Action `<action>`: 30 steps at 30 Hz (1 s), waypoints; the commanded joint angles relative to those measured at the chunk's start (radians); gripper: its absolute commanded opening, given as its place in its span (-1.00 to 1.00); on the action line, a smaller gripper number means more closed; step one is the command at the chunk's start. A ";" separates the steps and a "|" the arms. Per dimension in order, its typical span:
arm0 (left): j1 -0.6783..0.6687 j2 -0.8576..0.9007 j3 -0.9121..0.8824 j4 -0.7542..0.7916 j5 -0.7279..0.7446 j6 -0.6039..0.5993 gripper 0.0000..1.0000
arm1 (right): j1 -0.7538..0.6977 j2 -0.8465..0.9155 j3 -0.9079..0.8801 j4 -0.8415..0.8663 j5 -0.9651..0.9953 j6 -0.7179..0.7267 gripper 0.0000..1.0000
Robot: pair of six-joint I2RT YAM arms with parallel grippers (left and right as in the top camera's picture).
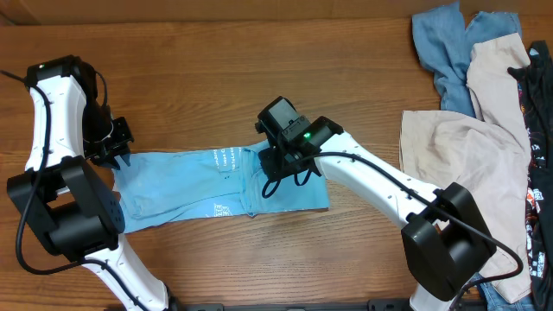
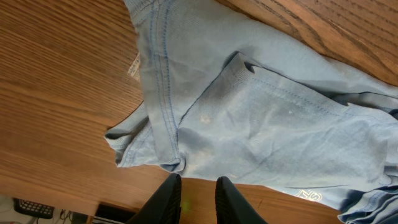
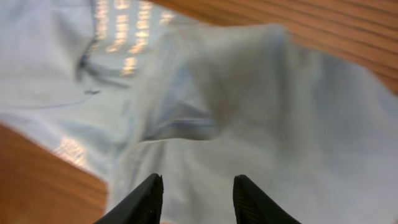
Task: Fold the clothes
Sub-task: 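Lay the right end onto the strip's middle and open the right gripper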
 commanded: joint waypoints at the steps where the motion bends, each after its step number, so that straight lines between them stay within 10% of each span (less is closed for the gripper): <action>1: 0.004 -0.026 0.012 -0.002 0.011 0.016 -0.55 | -0.003 0.000 0.015 -0.001 0.144 0.059 -0.27; 30: 0.003 -0.026 0.012 -0.004 0.011 0.016 -0.52 | -0.012 0.116 0.107 0.186 0.032 -0.019 -0.20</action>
